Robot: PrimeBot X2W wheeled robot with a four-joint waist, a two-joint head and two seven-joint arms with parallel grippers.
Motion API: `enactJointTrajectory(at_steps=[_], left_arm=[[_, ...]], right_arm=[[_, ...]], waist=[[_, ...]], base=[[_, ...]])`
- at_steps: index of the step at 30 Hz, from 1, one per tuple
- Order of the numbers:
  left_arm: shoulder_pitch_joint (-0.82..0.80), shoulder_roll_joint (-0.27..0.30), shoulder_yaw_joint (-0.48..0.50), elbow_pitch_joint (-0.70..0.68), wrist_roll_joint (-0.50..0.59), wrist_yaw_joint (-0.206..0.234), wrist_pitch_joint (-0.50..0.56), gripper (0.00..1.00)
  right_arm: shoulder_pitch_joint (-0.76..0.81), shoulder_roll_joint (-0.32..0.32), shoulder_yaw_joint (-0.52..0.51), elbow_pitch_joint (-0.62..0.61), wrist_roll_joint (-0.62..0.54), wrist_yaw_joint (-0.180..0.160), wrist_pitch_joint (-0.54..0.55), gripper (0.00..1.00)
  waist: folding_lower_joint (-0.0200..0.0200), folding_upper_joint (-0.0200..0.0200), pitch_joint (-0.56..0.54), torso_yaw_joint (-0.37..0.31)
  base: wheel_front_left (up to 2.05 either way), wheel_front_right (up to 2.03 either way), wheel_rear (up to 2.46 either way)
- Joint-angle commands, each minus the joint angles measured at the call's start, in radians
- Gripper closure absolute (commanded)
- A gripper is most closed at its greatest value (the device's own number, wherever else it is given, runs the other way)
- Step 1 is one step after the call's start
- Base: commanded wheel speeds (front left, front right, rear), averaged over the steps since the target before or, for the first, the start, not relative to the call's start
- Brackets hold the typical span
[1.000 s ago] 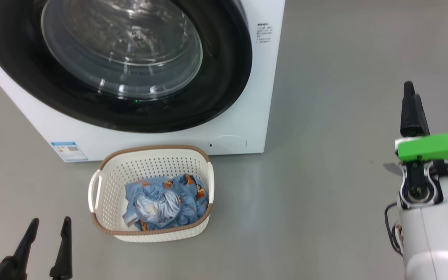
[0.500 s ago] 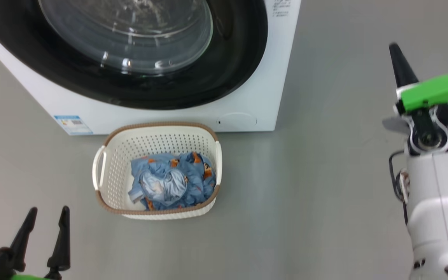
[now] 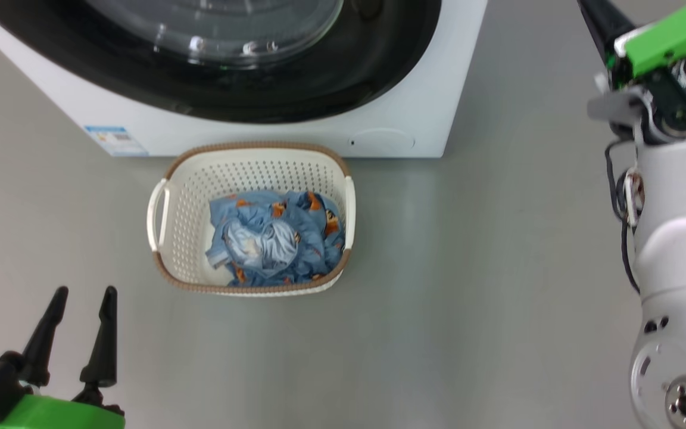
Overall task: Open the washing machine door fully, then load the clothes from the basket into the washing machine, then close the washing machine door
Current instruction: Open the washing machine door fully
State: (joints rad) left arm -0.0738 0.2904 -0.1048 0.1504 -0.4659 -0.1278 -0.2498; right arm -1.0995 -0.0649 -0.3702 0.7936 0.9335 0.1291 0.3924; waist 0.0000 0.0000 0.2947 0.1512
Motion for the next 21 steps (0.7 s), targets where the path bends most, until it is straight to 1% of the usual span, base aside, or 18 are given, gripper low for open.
enactJointTrajectory(at_steps=[1, 7, 10, 14, 21], left_arm=[[-0.038, 0.042, 0.031, -0.026, -0.009, -0.003, -0.012, 0.00], [-0.066, 0.058, 0.014, -0.036, -0.032, -0.003, -0.012, 0.00], [-0.076, 0.063, 0.008, -0.041, -0.039, -0.003, -0.012, 0.00], [-0.087, 0.066, -0.001, -0.044, -0.045, -0.003, -0.012, 0.00], [-0.105, 0.068, -0.017, -0.052, -0.056, -0.003, -0.012, 0.00]], right_arm=[[-0.064, 0.015, 0.012, -0.011, 0.024, 0.002, 0.021, 1.00], [-0.173, 0.015, 0.038, 0.055, 0.100, 0.002, 0.079, 1.00], [-0.212, 0.015, 0.061, 0.092, 0.111, 0.002, 0.087, 1.00], [-0.253, 0.015, 0.079, 0.127, 0.121, 0.002, 0.087, 1.00], [-0.351, 0.015, 0.090, 0.205, 0.101, 0.002, 0.044, 1.00]], waist=[[0.0000, 0.0000, 0.038, 0.021], [0.0000, 0.0000, 0.091, 0.043], [0.0000, 0.0000, 0.111, 0.050], [0.0000, 0.0000, 0.127, 0.055], [0.0000, 0.0000, 0.153, 0.068]], base=[[0.00, 0.00, 0.00], [0.00, 0.00, 0.00], [0.00, 0.00, 0.00], [0.00, 0.00, 0.00], [0.00, 0.00, 0.00]])
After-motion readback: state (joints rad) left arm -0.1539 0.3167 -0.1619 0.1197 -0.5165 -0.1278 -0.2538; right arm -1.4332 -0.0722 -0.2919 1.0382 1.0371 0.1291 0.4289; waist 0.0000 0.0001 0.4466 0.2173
